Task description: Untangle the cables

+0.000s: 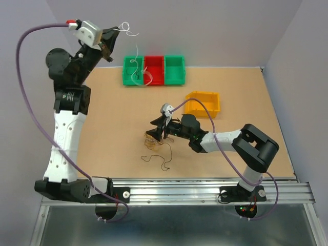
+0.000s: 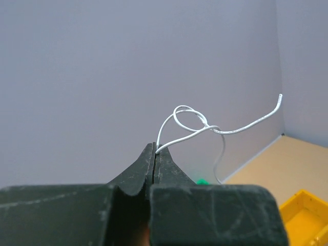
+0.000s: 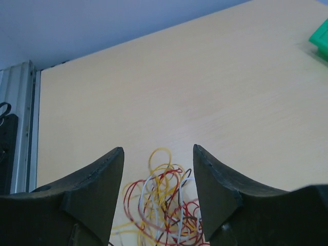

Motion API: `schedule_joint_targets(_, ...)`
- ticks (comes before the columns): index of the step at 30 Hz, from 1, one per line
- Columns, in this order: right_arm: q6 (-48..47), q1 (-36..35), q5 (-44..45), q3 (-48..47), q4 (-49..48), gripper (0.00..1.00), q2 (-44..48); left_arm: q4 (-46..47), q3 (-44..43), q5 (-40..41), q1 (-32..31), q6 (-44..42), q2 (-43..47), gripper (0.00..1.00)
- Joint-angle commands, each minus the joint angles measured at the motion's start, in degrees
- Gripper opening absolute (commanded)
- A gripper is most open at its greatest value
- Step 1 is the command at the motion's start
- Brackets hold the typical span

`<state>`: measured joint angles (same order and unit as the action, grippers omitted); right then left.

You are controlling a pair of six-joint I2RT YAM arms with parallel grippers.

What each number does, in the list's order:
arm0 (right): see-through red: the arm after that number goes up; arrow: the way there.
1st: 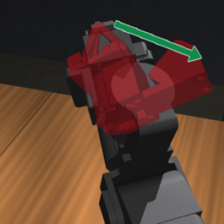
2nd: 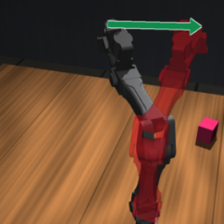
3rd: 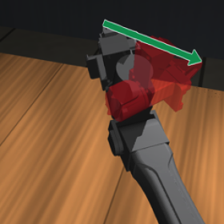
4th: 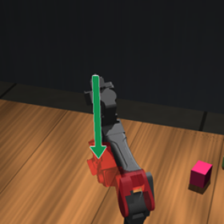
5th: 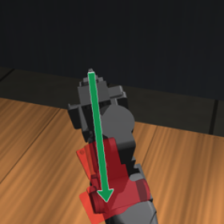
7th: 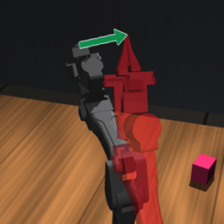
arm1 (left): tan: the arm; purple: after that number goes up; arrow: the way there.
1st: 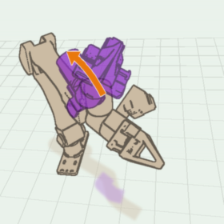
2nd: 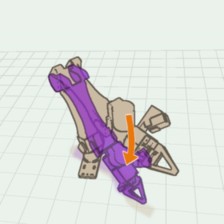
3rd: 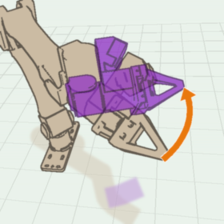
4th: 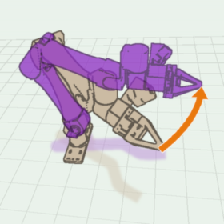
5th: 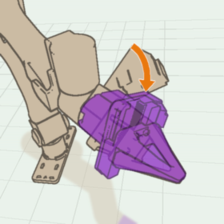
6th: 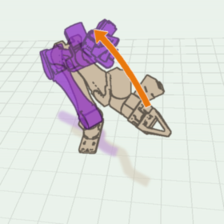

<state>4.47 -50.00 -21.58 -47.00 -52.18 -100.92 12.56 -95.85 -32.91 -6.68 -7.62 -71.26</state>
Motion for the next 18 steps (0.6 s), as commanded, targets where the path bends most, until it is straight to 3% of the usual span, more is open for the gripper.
schedule_joint_targets(1, -0.34, -0.54, 6.28, 3.49, -4.24, 0.62, 4.85, 2.65, 3.47, 1.7, -0.09, 0.24, -3.79, 0.0)
schedule_joint_targets(10, 0.89, -0.54, 16.55, 8.15, -4.15, 0.62, 11.8, 6.25, 2.44, 5.83, -0.09, -4.86, -19.23, 0.0)
schedule_joint_targets(18, 1.68, -0.54, 23.86, 9.47, -4.16, 0.61, 13.12, 1.87, -17.66, 8.99, -0.09, -5.83, -41.46, 0.0)
